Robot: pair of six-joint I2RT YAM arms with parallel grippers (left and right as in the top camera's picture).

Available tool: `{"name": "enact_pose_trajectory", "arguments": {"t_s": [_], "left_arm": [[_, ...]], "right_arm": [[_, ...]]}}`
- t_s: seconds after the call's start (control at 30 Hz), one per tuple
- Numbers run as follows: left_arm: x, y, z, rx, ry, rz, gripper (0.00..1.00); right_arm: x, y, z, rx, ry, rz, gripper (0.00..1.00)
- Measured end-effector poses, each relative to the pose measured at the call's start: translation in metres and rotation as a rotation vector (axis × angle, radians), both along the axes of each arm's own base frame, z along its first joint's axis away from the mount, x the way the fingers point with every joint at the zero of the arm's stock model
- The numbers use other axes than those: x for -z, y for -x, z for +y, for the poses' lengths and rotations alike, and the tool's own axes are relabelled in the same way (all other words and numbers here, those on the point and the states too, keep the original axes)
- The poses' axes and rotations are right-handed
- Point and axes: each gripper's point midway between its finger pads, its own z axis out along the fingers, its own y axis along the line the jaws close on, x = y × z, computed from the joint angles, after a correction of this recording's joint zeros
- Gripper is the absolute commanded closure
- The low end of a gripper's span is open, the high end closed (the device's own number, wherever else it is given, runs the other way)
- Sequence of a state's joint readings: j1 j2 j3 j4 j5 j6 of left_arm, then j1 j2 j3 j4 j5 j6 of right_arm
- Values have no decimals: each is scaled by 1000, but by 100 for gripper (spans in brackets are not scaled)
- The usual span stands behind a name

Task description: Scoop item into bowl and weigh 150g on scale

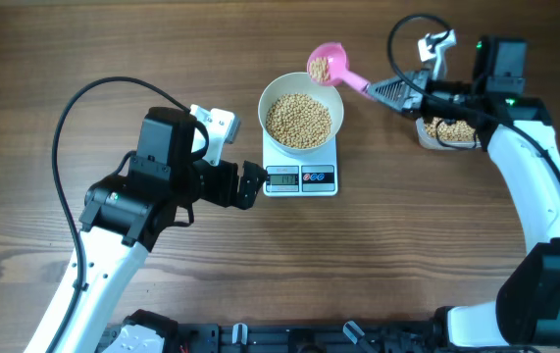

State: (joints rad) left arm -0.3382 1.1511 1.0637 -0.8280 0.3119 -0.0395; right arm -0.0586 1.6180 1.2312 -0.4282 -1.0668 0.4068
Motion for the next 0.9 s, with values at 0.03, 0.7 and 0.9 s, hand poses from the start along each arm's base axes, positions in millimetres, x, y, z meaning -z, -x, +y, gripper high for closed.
{"name": "enact_pose_trajectory", "arguments": {"t_s": [0.03,0.7,0.9], "left_arm": [[0,0,0,0,0,0,0],[0,0,0,0,-1,1,0],[0,0,0,0,0,1,0]], "right_arm": [[-6,-1,-1,-11,-16,-29,96],[-2,0,1,-98,92,-229,96],[13,-1,20,-130,219,-282,96]]}}
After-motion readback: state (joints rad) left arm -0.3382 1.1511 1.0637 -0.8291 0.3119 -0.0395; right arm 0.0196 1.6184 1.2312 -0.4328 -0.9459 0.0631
